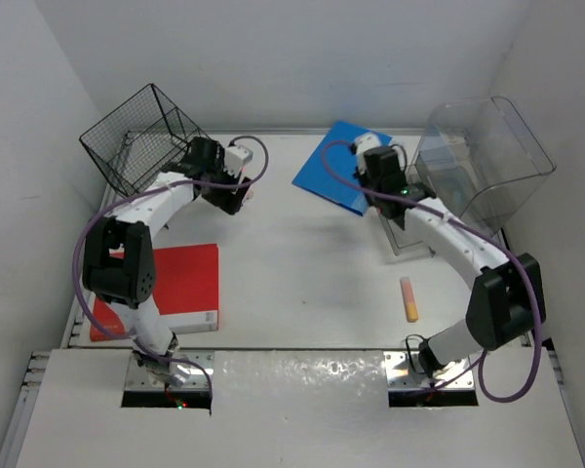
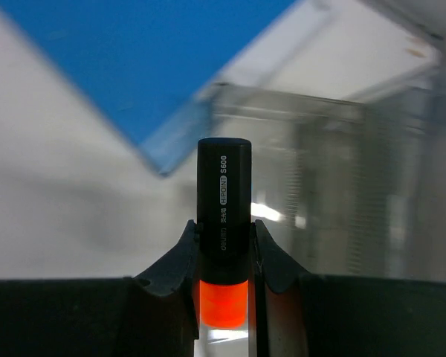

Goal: Organize the desk

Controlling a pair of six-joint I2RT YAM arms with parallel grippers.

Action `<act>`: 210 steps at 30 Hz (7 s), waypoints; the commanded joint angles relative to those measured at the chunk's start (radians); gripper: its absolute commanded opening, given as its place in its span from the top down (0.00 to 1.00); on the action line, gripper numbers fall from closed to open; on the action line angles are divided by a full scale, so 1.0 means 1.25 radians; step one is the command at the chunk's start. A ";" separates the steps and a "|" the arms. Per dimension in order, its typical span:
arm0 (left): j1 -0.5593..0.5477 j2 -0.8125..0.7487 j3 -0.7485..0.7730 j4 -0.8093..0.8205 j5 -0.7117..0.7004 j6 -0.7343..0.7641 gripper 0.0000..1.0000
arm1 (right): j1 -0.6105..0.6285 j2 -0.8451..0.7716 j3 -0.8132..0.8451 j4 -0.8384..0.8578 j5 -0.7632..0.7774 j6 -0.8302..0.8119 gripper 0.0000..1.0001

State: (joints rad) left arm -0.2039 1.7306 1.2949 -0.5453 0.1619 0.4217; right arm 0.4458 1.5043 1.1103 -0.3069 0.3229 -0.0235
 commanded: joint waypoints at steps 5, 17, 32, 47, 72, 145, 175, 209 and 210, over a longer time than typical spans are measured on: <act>-0.006 0.130 0.223 0.042 -0.012 -0.026 0.25 | -0.197 0.108 0.105 -0.097 0.050 -0.037 0.95; -0.006 0.361 0.451 0.145 -0.125 -0.123 0.35 | -0.224 0.189 0.152 -0.134 0.095 -0.024 0.69; 0.006 0.565 0.604 0.155 -0.189 -0.183 0.39 | -0.192 0.108 0.091 -0.116 0.045 -0.037 0.41; 0.007 0.586 0.536 0.067 -0.055 -0.250 0.72 | -0.154 0.042 0.080 -0.107 -0.039 -0.001 0.41; -0.003 0.191 0.509 0.061 0.246 -0.518 1.00 | 0.051 0.058 0.076 0.448 -0.415 0.355 0.31; 0.082 0.073 0.180 0.034 0.282 -0.212 0.00 | -0.115 0.280 0.145 -0.070 0.424 -0.198 0.62; 0.085 0.032 0.163 0.066 0.310 -0.217 0.00 | -0.104 -0.364 -0.271 -0.325 -0.197 0.247 0.24; 0.085 0.002 0.218 -0.025 0.320 -0.124 0.00 | -0.173 -0.289 -0.619 -0.074 -0.201 0.457 1.00; 0.085 0.000 0.218 -0.026 0.321 -0.121 0.00 | -0.156 -0.294 -0.619 -0.078 -0.197 0.461 1.00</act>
State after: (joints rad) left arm -0.1001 1.7706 1.5158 -0.5713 0.5682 0.2276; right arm 0.2070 1.1351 0.3862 -0.3813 0.1219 0.4961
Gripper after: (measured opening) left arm 0.996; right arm 0.122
